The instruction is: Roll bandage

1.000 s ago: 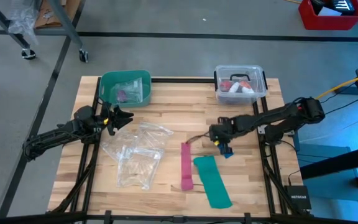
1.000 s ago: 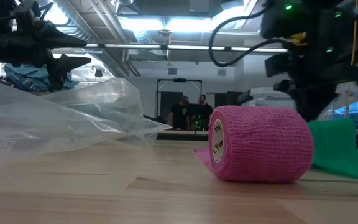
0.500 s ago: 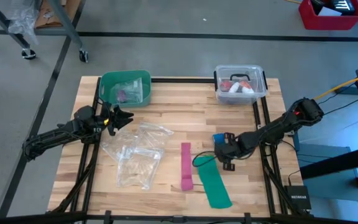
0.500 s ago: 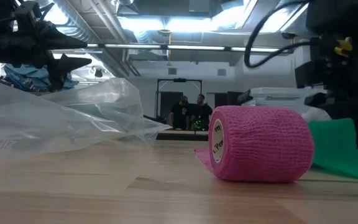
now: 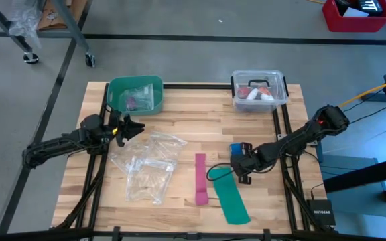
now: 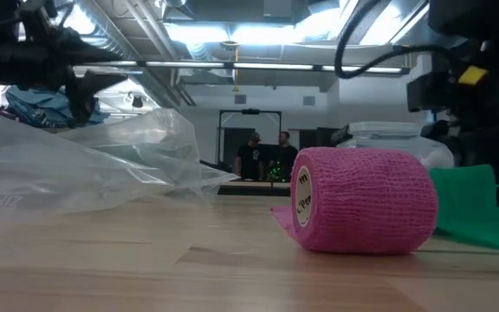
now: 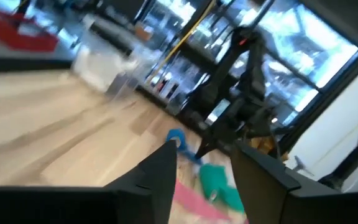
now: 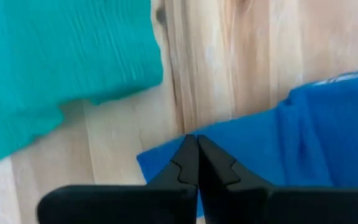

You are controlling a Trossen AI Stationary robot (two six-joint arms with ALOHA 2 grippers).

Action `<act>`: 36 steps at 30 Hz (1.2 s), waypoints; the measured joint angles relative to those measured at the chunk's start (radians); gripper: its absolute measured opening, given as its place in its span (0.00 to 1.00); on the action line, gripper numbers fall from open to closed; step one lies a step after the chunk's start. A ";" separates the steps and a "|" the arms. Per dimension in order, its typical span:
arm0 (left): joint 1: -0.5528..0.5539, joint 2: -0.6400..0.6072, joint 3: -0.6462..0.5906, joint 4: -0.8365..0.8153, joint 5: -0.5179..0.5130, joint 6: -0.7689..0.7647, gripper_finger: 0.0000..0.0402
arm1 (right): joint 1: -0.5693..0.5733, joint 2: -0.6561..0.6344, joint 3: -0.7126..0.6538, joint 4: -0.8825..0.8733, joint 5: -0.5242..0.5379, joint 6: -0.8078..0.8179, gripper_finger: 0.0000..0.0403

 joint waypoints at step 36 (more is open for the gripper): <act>-0.174 1.600 0.881 0.478 -0.047 0.274 0.00 | 0.180 -0.013 0.088 -0.245 0.108 0.218 0.00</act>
